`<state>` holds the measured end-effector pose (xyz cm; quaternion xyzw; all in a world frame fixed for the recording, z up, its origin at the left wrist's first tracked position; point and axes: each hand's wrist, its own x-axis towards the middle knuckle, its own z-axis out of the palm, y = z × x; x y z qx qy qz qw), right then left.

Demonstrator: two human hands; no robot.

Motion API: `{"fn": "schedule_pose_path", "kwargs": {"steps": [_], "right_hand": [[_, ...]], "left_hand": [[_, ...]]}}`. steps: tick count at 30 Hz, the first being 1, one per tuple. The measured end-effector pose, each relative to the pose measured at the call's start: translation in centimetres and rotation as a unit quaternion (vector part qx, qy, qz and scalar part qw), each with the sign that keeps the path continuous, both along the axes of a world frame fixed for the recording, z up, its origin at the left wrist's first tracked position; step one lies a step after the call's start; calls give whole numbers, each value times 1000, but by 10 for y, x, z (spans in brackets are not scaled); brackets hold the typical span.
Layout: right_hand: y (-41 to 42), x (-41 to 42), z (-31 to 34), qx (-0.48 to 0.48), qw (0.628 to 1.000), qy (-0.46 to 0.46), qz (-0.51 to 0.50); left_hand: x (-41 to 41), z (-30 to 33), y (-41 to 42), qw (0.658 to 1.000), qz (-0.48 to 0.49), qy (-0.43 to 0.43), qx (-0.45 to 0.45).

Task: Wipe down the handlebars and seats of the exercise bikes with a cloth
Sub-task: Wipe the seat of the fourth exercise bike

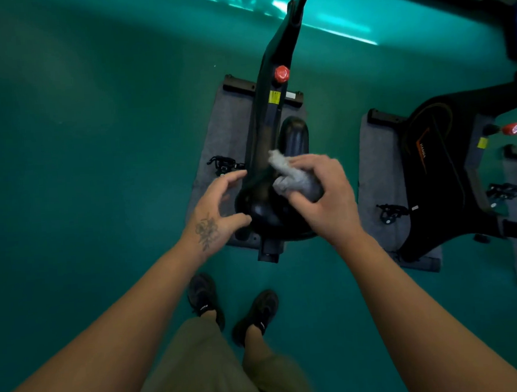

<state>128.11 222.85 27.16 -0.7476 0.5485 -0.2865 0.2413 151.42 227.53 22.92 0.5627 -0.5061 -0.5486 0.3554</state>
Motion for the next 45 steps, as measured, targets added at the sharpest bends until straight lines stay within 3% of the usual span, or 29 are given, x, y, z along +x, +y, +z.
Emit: {"fn": "schedule_pose_path", "kwargs": {"steps": [3,6,10,20,30,37,40,45], "right_hand": [[-30,-14,-1,-28,995,-17,-89],[-59,-16,-1,-17,993,-23,-116],[-69,-8,-6,23,997,23,-77],[-8,4,-15,7,992,122,1],[32,0,-9,45,993,109,20],[27,-28,9,111,981,77,136],[11,-49,11,96,994,-10,60],[-30,-66,3,82,991,-56,-89]], "left_hand": [[-7,7,-21,999,-29,-26,-29],[-16,7,-40,996,-67,-50,-36],[-27,8,-49,992,-98,-69,-45],[-17,4,-17,978,-114,-155,-75],[-22,-4,8,983,-109,-140,-54],[-31,7,9,986,-79,-142,-46],[-40,14,3,981,-82,-158,-78],[-58,21,-4,970,-96,-203,-94]]}}
